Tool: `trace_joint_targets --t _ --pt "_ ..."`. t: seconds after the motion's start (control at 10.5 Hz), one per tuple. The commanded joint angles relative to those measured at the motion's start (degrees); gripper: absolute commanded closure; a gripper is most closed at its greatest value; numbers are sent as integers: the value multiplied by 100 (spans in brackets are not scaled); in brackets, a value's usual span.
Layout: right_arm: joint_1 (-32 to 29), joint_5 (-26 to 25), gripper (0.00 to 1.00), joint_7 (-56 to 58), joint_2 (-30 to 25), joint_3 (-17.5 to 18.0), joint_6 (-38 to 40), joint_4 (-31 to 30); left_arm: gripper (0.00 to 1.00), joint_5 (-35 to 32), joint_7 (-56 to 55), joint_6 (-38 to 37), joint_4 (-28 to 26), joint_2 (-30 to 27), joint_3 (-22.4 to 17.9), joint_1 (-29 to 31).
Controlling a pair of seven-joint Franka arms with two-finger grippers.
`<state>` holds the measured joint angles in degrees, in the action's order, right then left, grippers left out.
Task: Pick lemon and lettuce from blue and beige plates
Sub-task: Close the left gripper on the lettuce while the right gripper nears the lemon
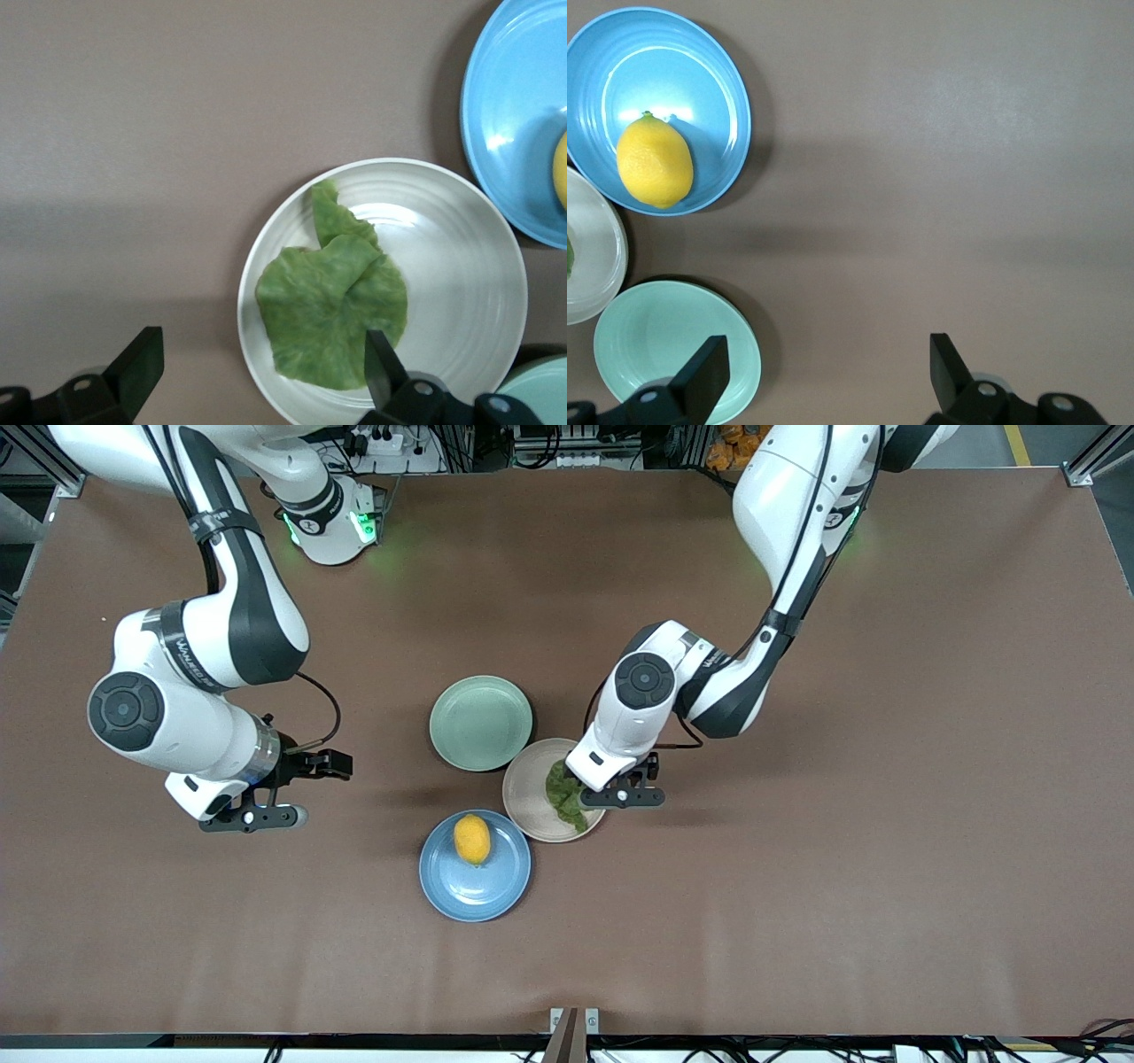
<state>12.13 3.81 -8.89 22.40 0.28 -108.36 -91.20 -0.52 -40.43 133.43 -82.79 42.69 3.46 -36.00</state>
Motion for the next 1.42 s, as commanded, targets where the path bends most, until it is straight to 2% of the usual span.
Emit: trace_joint_targets --t 0.0,0.66,1.04,1.33 --pt "131 94 0 -244 88 -37 -149 23 0 -151 -316 288 140 195 -91 -126" --pt "412 120 0 -746 282 -37 -659 50 0 -159 -720 1228 131 643 -109 -284" --pt "553 226 0 -1281 449 -28 -738 94 0 -151 -835 1528 131 811 -740 -855" --pt "702 314 0 -1773 642 -28 -1037 120 0 -151 -887 1607 131 846 -750 -874"
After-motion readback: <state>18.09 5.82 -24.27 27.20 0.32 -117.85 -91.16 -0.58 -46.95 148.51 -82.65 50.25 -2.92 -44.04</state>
